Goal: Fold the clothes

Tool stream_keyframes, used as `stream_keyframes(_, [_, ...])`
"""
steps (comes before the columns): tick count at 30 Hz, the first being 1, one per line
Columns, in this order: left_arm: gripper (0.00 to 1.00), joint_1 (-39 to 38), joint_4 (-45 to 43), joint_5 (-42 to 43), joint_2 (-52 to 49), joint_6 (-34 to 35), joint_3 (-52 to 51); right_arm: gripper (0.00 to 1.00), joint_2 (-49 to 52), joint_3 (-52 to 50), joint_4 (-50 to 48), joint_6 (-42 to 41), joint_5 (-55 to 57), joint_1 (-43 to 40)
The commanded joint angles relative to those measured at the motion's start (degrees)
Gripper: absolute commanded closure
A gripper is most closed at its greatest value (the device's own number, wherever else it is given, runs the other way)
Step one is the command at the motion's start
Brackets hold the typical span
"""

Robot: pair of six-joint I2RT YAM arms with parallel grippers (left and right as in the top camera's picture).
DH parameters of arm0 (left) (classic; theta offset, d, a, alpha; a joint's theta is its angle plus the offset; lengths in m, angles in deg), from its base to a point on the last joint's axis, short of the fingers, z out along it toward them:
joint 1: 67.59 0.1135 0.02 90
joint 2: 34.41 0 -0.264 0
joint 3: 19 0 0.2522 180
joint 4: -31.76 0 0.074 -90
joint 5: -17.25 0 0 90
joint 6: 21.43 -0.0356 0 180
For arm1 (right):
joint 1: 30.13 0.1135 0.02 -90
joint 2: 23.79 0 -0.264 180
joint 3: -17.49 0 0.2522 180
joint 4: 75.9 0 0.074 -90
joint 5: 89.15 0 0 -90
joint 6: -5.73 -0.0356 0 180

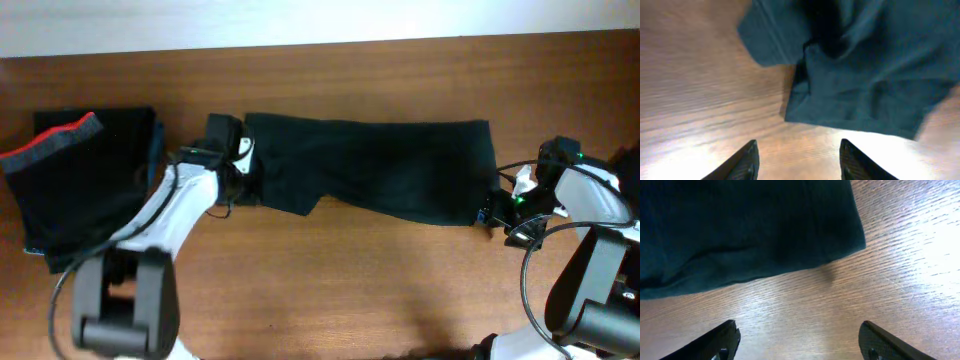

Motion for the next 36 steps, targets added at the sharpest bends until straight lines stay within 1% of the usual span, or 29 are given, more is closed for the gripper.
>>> stream_keyframes(1, [0.48, 0.1, -3.0, 3.4, -4.8, -4.3, -0.7, 0.19, 0.1, -0.4, -0.1, 0.4, -0.5, 0.2])
stream_keyframes(6, [0.48, 0.1, -5.9, 4.5, -9.1, -4.4, -0.7, 0.19, 0.2, -0.4, 0.0, 0.4, -0.5, 0.2])
stream_keyframes(9, [0.49, 0.1, -6.1, 4.5, -9.7, -4.3, -0.7, 0.19, 0.1, -0.3, 0.0, 0.4, -0.5, 0.2])
stream_keyframes(11, [0.6, 0.0, -5.8, 5.4, -9.7, -4.3, -0.7, 0.19, 0.2, -0.3, 0.0, 0.4, -0.5, 0.2])
stream_keyframes(12, [0.7, -0.1, -5.7, 6.3, -9.7, -4.3, -0.7, 0.19, 0.1, -0.3, 0.0, 0.4, -0.5, 0.2])
stream_keyframes(14, [0.87, 0.0, -5.1, 7.8, -9.7, -4.3, -0.7, 0.19, 0.2, -0.4, 0.0, 0.4, -0.5, 0.2])
stream_keyframes(17, [0.91, 0.0, -3.4, 7.8, -9.7, -4.3, -0.7, 0.19, 0.1, -0.4, 0.0, 0.4, -0.5, 0.2])
stream_keyframes(20, [1.0, 0.0, -0.6, 8.0, -9.4, -4.3, -0.5, 0.19, 0.2, -0.4, 0.0, 0.4, -0.5, 0.2])
stream_keyframes(24, [1.0, 0.0, 4.9, 8.0, -6.7, -4.4, 0.4, 0.19, 0.2, -0.4, 0.1, 0.4, -0.5, 0.2])
stream_keyframes(27, [1.0, 0.0, 8.6, 7.9, -1.2, -4.4, 1.2, 0.19, 0.1, -0.4, 0.3, 0.5, -0.5, 0.2])
stream_keyframes(31, [1.0, 0.0, 11.0, 8.0, 5.5, -4.3, 1.2, 0.19, 0.1, -0.4, 0.7, 0.6, -0.5, 0.2])
stream_keyframes(33, [1.0, 0.0, 12.8, 8.0, 7.3, -4.3, 1.2, 0.19, 0.1, -0.4, 1.0, 0.6, -0.5, 0.2])
stream_keyframes(36, [1.0, 0.0, 17.6, 8.0, 8.4, -4.3, 1.2, 0.19, 0.2, -0.4, 0.9, 0.6, -0.5, 0.2])
